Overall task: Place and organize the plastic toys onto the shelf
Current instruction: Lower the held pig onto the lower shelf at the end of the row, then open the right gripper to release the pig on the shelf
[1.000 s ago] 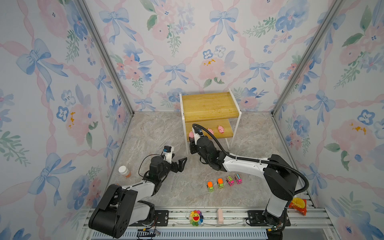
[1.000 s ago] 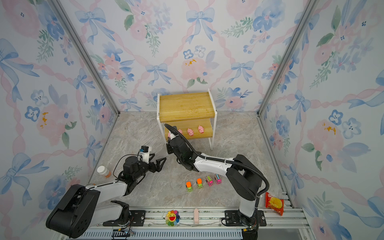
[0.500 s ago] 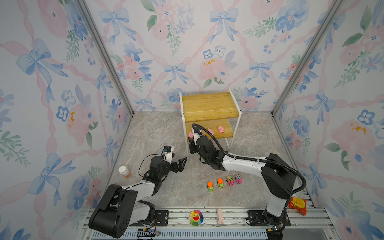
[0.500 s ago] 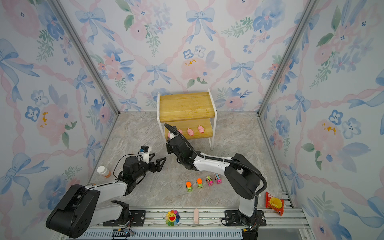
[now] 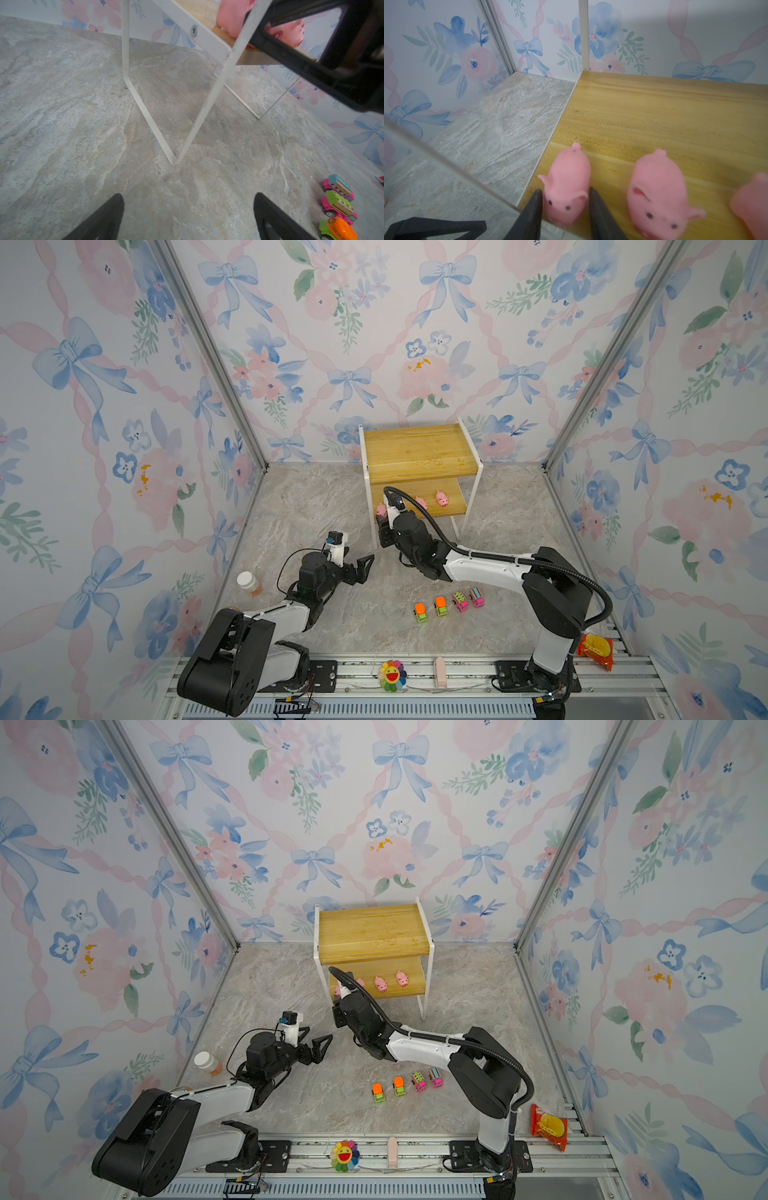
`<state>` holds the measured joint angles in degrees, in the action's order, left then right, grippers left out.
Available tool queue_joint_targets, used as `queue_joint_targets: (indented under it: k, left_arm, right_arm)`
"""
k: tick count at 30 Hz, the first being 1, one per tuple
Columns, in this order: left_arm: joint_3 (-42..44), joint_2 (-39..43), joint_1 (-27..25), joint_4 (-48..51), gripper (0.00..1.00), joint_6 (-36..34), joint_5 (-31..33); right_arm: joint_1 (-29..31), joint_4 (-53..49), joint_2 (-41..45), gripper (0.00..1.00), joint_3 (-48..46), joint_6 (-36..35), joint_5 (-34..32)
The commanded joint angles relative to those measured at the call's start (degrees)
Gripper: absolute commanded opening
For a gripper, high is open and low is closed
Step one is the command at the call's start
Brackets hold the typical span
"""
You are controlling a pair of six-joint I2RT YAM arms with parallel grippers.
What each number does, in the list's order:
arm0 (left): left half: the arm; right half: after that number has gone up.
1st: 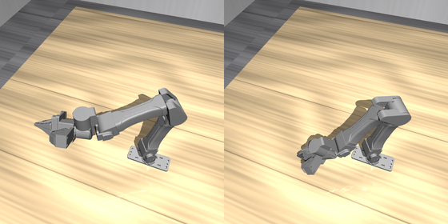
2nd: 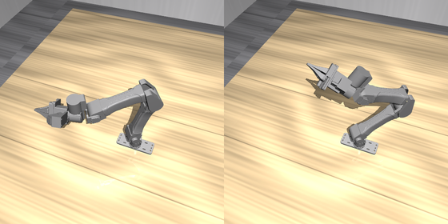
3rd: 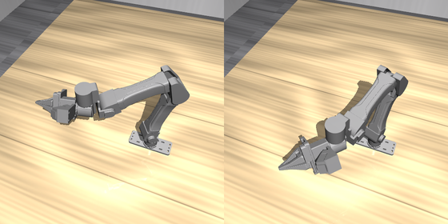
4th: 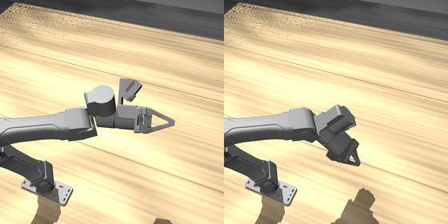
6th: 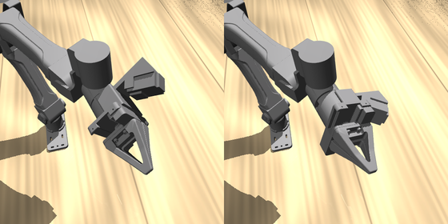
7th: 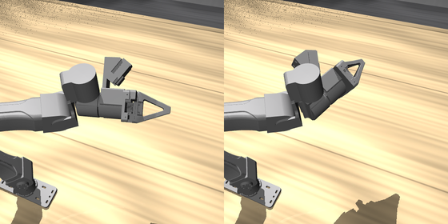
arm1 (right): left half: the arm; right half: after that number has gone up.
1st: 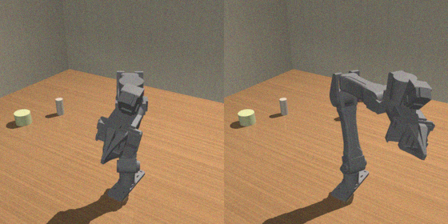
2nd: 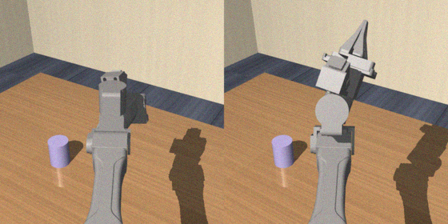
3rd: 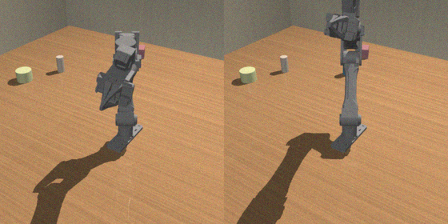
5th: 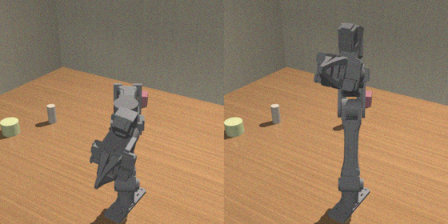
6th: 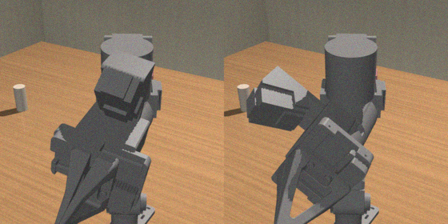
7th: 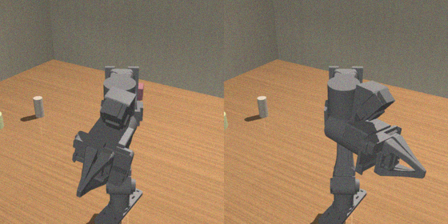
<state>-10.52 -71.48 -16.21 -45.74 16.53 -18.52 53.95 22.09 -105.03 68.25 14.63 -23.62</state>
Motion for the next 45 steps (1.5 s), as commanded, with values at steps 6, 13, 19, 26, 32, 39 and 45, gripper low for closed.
queue_joint_targets:
  k: [6,13,19,26,32,39,45]
  left_arm:
    - [-1.00,-0.37,-0.23,0.58,0.98,-0.70,-0.74]
    - [-1.02,-0.33,-0.22,0.56,0.98,-0.71,-0.74]
    - [-1.10,-0.43,-0.31,0.65,0.98,-0.69,-0.74]
    - [-1.25,-0.50,-0.29,0.75,0.98,-0.70,-0.82]
    - [-1.43,-0.99,-0.23,0.74,0.98,-0.71,-1.08]
    - [-1.28,-0.53,-0.27,0.82,0.98,-0.65,-1.08]
    - [-1.43,-0.72,-0.24,0.82,0.98,-0.71,-1.25]
  right_arm:
    - [-0.96,0.40,0.48,0.44,-0.88,0.91,-0.20]
    - [-0.98,0.44,1.21,0.48,-1.79,1.00,-0.46]
    - [-1.04,0.13,2.01,0.50,-2.66,0.92,-0.99]
    - [-0.96,-2.21,3.97,0.53,-3.67,0.76,-0.20]
    - [-0.75,-4.27,6.70,0.55,-5.08,-0.70,-0.51]
    - [-0.35,-13.43,9.92,0.58,-4.62,-3.79,3.45]
    - [-0.08,-23.27,19.75,0.61,-7.41,-6.86,12.03]
